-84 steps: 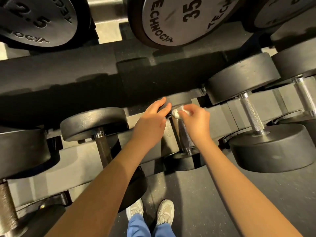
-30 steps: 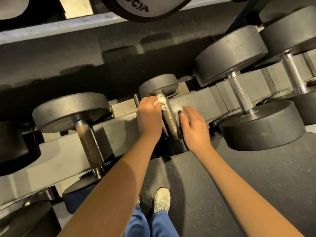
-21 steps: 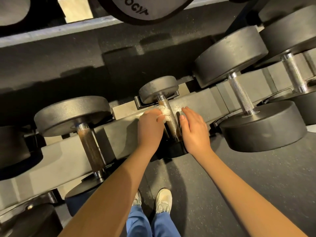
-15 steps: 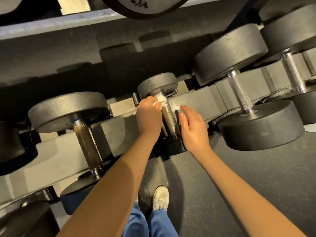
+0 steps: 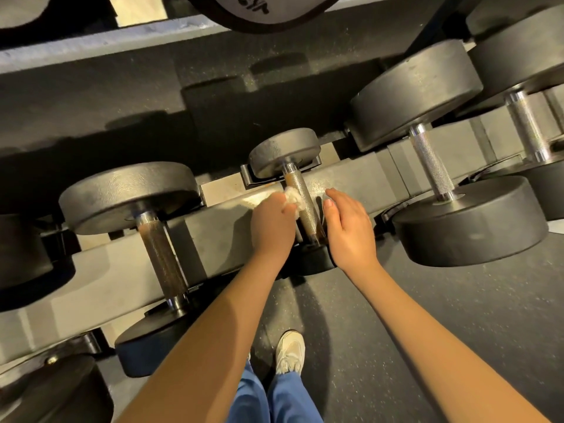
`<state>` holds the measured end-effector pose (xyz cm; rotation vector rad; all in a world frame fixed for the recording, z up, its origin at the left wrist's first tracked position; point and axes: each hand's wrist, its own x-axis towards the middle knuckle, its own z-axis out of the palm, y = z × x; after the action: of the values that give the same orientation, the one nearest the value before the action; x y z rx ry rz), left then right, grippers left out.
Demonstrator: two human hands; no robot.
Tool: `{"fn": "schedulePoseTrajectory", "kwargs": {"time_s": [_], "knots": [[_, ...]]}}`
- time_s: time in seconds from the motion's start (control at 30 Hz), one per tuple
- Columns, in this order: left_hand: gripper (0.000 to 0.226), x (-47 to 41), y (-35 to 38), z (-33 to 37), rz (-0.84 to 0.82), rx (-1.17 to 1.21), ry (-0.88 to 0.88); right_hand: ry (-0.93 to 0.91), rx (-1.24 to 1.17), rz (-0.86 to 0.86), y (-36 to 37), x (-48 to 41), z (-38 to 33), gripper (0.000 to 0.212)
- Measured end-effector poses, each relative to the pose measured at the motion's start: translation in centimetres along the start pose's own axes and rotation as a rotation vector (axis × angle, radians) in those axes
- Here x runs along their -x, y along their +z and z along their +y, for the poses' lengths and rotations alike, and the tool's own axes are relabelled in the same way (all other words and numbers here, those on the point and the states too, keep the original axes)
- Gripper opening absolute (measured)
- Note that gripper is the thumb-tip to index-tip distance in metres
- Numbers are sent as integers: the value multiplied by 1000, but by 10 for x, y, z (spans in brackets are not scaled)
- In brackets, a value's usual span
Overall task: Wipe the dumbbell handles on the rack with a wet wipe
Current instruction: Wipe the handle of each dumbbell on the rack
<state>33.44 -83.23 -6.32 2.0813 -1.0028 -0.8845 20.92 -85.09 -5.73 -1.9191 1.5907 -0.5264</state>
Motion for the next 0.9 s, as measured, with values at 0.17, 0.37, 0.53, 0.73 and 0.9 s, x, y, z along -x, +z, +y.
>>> {"fn": "schedulePoseTrajectory", "kwargs": {"time_s": [0.17, 0.37, 0.53, 0.73, 0.9], "knots": [[16, 21, -8, -12, -249, -128, 40, -7, 0, 8, 0, 1, -2, 49], [19, -1, -13, 7, 26, -29, 61, 4, -12, 16, 1, 2, -2, 64], [15, 23, -5, 4, -192, -155, 117, 2, -38, 35, 0, 1, -1, 62], [11, 18, -15, 0, -12, -9, 85, 4, -47, 29, 1, 2, -1, 67], [12, 22, -10, -1, -286, -133, 32, 16, -60, 28, 0, 2, 1, 55]]}}
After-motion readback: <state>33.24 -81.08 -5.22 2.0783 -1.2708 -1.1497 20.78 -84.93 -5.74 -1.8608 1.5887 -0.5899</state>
